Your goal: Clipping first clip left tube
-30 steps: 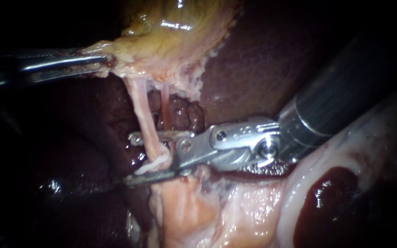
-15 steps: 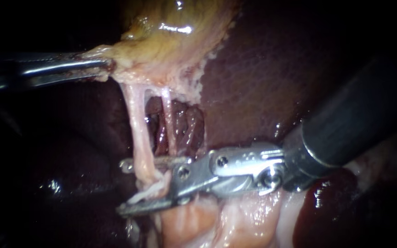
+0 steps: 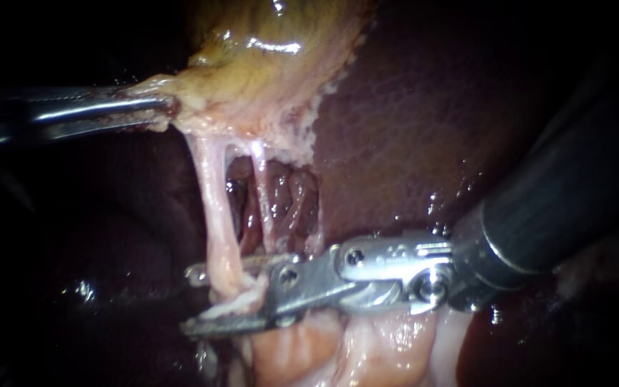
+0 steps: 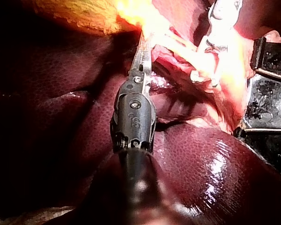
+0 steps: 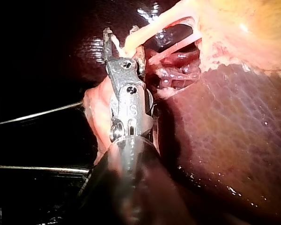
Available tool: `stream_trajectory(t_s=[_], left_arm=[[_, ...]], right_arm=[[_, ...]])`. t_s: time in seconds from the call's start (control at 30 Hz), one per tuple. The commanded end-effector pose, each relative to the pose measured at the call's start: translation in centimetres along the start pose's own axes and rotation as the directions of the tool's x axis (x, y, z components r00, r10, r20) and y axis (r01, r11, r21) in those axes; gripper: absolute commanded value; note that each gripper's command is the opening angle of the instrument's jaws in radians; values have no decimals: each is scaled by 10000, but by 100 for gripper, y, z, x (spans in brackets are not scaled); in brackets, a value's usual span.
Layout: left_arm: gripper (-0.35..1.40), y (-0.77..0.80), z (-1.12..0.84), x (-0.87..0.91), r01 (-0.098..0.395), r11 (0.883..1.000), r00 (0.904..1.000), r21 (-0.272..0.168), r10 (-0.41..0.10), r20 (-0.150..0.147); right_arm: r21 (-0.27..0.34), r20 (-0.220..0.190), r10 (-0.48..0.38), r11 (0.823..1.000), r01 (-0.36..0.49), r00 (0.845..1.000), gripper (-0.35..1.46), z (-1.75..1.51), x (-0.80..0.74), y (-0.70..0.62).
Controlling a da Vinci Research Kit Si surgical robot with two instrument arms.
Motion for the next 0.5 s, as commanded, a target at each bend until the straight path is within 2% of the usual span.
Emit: stream_trajectory(t_s=[0.03, 0.13, 0.17, 0.5], left_arm=[[-35, 0, 0, 0, 2, 10000, 10000, 1, -2, 0], [-35, 0, 0, 0, 2, 10000, 10000, 1, -2, 0], [-35, 0, 0, 0, 2, 10000, 10000, 1, -2, 0], [-35, -1, 1, -1, -1, 10000, 10000, -5, 1, -1]], right_arm=[[6, -6, -7, 10000, 7, 10000, 8, 0, 0, 0], [72, -4, 169, 9998, -168, 9999, -20, -2, -1, -1], [135, 29, 287, 9995, -287, 9996, -34, -3, -1, -2], [264, 272, 284, 9992, -292, 9992, -35, -4, -1, -2]])
